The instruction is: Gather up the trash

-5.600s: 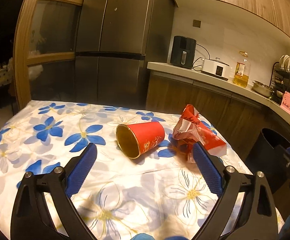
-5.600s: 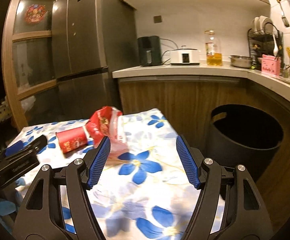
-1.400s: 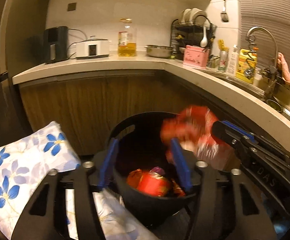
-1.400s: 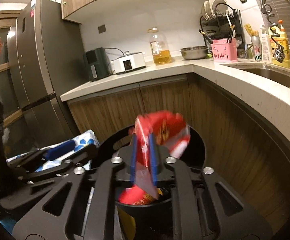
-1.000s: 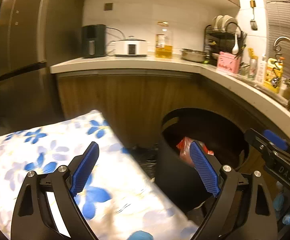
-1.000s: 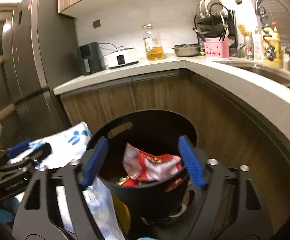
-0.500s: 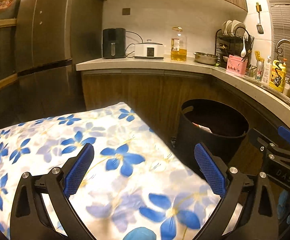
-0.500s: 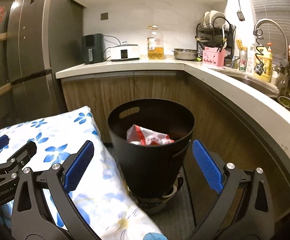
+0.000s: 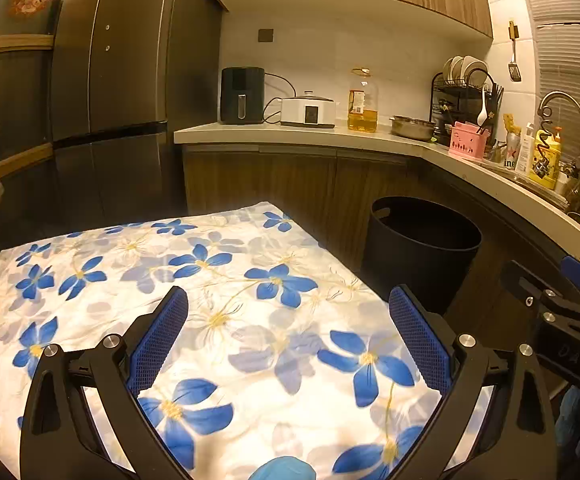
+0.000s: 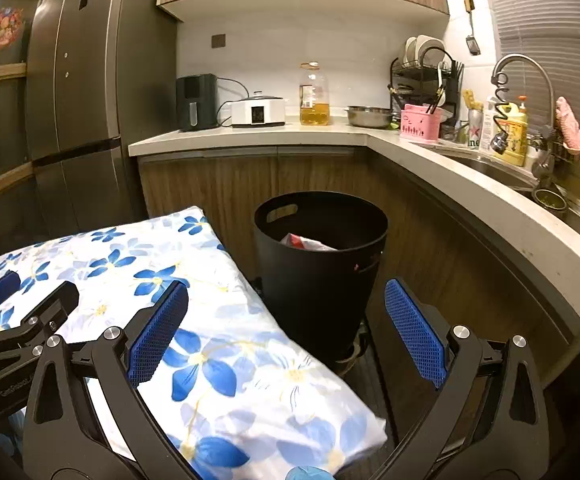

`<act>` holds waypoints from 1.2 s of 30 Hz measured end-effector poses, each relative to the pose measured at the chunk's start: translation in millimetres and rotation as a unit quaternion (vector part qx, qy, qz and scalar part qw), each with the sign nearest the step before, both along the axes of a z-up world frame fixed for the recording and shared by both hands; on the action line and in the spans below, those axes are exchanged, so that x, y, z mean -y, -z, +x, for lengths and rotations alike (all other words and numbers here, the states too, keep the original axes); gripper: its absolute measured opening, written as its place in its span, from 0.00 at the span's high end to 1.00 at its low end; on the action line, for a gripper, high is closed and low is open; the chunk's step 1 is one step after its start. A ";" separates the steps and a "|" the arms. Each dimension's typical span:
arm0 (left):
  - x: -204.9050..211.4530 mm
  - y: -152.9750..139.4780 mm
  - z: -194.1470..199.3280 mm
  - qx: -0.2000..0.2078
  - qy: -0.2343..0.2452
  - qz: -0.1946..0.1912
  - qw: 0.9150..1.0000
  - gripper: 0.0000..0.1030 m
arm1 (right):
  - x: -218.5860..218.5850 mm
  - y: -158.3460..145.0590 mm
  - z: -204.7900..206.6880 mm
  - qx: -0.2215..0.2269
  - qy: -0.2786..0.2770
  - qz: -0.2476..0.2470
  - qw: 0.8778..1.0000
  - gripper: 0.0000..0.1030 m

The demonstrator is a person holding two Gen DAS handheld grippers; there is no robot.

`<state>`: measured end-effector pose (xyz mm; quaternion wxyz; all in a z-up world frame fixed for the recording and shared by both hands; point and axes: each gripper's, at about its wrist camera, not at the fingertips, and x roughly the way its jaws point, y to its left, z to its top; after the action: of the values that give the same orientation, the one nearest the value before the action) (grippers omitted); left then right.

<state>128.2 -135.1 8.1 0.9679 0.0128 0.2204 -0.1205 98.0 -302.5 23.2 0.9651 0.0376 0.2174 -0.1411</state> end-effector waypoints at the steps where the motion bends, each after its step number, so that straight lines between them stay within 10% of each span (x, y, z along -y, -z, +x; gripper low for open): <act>1: -2.4 0.1 -3.6 0.002 0.000 0.001 1.000 0.06 | -3.4 -0.1 -4.9 0.001 0.002 0.001 1.000 0.05; 36: -51.4 4.9 -54.5 0.006 -0.007 -0.015 1.000 0.06 | -61.5 -4.9 -57.1 0.023 -0.011 -0.017 1.000 0.05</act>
<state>73.8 -83.7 3.2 0.9700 -0.0025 0.2131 -0.1170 40.9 -240.9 28.1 0.9719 0.0220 0.1926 -0.1335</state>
